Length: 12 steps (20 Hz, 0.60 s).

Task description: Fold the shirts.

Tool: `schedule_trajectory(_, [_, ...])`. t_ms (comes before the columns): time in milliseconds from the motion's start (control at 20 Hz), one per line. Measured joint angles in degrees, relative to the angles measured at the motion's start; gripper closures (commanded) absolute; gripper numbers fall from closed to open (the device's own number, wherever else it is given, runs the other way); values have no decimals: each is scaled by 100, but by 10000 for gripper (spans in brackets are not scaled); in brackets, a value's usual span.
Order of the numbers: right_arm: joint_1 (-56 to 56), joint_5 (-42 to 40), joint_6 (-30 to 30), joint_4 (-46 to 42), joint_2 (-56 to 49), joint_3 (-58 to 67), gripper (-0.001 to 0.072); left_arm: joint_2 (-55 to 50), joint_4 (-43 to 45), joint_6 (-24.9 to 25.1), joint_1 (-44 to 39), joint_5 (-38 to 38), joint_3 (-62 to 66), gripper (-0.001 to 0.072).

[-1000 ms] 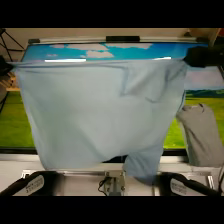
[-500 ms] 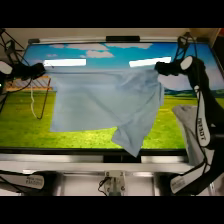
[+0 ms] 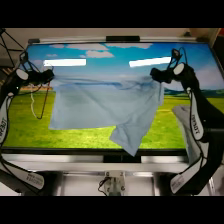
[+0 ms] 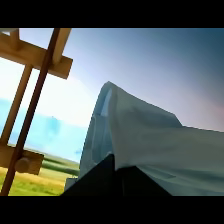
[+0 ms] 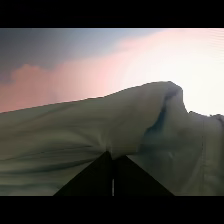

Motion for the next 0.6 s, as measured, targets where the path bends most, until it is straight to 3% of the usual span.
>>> schedule_trajectory(150, [-2, 680, 46, -188, 105, 2, 660, -37, -20, 4, 57, -385, 2, 681])
schedule_trajectory(350, [85, 1801, 203, -481, 20, -7, 659, -68, -26, 13, 221, -1447, 2, 682])
schedule_trajectory(600, [223, 2269, 315, -614, -125, -7, 659, -234, -26, 39, 369, -2594, 2, 683])
